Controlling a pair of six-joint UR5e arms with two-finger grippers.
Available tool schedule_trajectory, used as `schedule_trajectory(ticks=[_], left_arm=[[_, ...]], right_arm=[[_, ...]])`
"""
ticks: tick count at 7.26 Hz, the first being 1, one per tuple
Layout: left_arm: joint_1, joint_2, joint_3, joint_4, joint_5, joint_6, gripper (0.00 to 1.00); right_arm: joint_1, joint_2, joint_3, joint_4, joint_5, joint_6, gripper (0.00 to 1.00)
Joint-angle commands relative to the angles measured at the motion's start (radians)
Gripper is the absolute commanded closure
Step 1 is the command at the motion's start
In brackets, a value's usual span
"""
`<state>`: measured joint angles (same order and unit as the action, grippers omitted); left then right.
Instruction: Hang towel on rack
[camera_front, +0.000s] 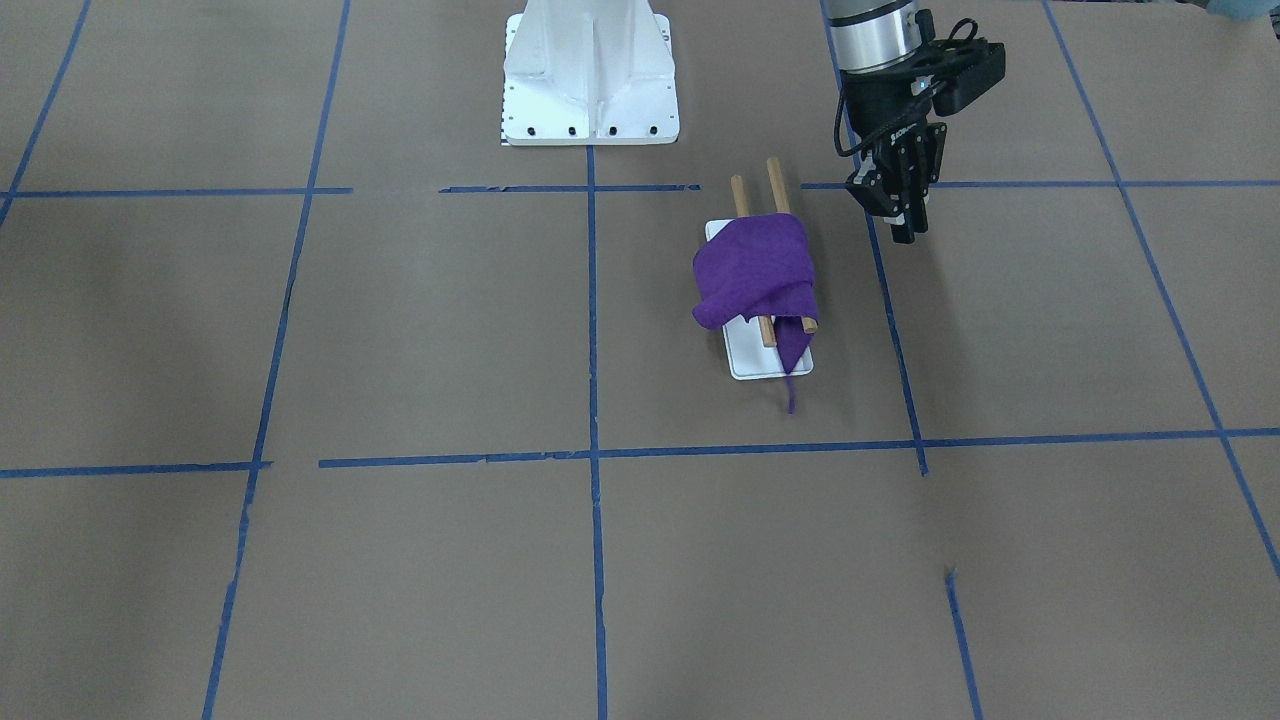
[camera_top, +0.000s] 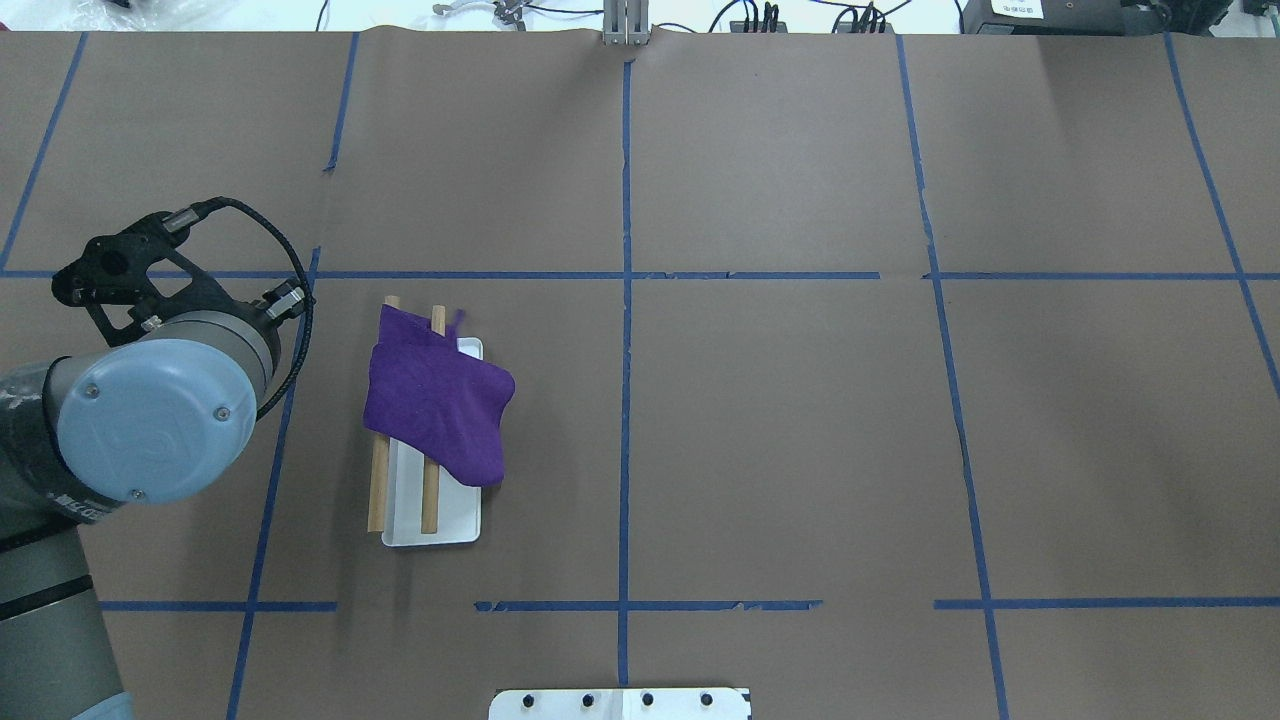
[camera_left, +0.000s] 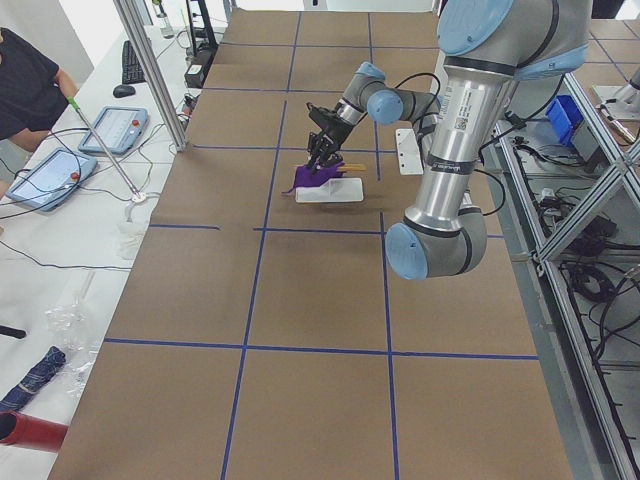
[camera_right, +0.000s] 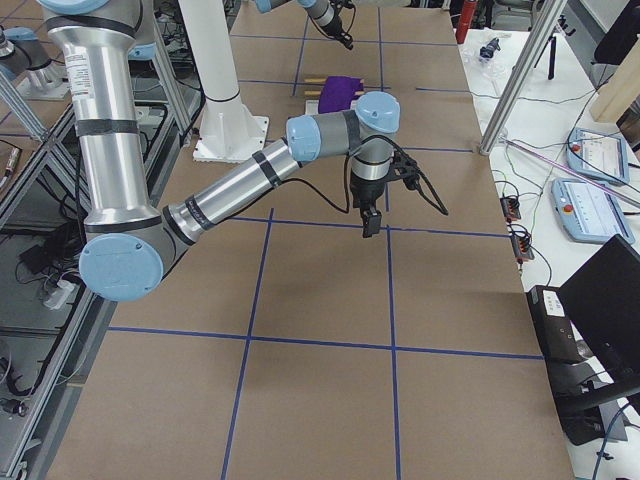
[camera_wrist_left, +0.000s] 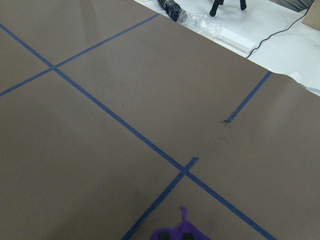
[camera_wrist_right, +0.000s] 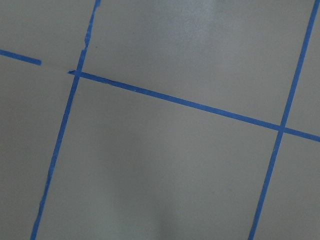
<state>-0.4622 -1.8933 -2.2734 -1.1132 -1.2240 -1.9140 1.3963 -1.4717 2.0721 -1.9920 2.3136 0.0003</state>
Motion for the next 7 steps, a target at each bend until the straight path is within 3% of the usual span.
schedule_trajectory(ticks=[1, 2, 5, 7], left_arm=[[-0.01, -0.006, -0.014, -0.004, -0.009, 0.164, 0.0], [-0.03, -0.009, -0.027, -0.008, -0.034, 0.246, 0.0], [-0.256, -0.016, 0.007, -0.073, -0.297, 0.664, 0.0], [-0.421, -0.016, 0.136, -0.193, -0.486, 0.936, 0.0]], right_arm=[[0.029, -0.043, -0.016, -0.002, 0.006, -0.006, 0.0], [0.053, -0.071, -0.061, 0.004, 0.006, 0.003, 0.0], [0.076, -0.068, -0.171, 0.103, 0.009, 0.01, 0.0], [0.078, -0.084, -0.194, 0.185, 0.013, 0.009, 0.0]])
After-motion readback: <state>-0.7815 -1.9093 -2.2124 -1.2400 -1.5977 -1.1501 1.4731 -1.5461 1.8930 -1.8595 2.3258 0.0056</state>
